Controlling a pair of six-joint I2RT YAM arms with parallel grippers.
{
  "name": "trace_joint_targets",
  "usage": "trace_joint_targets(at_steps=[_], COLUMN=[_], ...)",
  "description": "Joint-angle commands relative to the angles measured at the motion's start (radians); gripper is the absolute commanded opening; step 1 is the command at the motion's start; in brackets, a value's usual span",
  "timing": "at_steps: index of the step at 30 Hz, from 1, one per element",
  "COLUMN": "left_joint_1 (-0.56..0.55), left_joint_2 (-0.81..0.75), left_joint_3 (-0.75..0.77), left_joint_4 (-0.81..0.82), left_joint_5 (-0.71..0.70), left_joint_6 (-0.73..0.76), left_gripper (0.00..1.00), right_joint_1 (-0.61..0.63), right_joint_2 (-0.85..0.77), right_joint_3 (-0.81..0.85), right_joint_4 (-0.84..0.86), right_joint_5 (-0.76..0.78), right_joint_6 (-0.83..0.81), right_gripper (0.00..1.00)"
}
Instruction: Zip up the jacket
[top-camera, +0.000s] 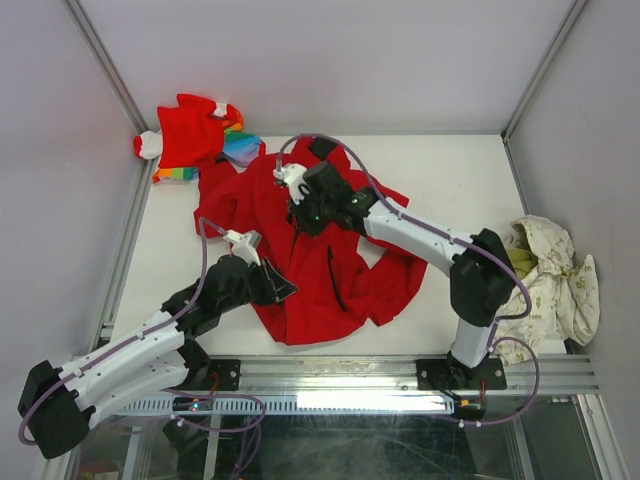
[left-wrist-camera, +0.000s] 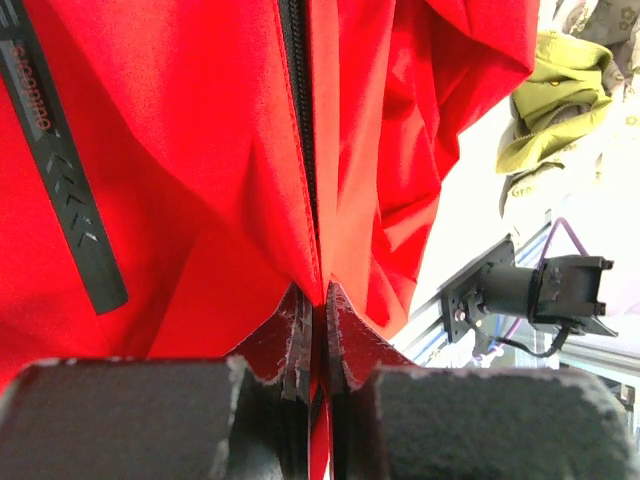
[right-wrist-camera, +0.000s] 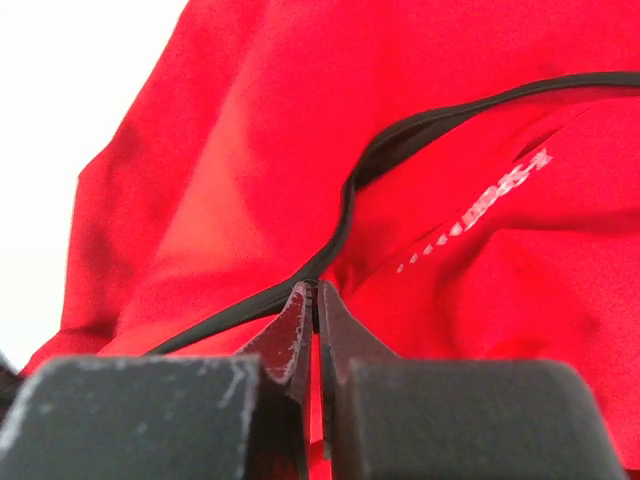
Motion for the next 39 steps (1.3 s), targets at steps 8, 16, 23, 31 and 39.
trace_joint_targets(at_steps=[8, 16, 23, 31, 39], left_joint_1=[-0.052, -0.046, -0.006, 0.117, 0.32], left_joint_2=[-0.087, 0.037, 0.149, 0.145, 0.126], left_joint_3=[0.079, 0.501, 0.775, 0.63, 0.488], left_joint_4=[-0.243, -0.561, -0.68, -0.582, -0.498], left_joint_5=[0.073, -0.391, -0.752, -0.786, -0.629], left_joint_6=[0.001, 0.218, 0.345, 0.393, 0.411], left_gripper=[0.0, 0.0, 0.0, 0.0, 0.0], right_joint_1=[-0.343, -0.507, -0.743, -0.841, -0.933], right_joint_2=[0.155, 0.074, -0.073, -0.385, -0.455], right_joint_3=[0.397, 0.582, 0.624, 0.108, -0.07], right_joint_4=[0.149, 0.069, 0.007, 0.151, 0.158], right_joint_5=[0.237, 0.225, 0.274, 0.228, 0.156], right_joint_6=[-0.075, -0.081, -0.009, 0.029, 0.114], right_gripper=[0.0, 0.0, 0.0, 0.0, 0.0])
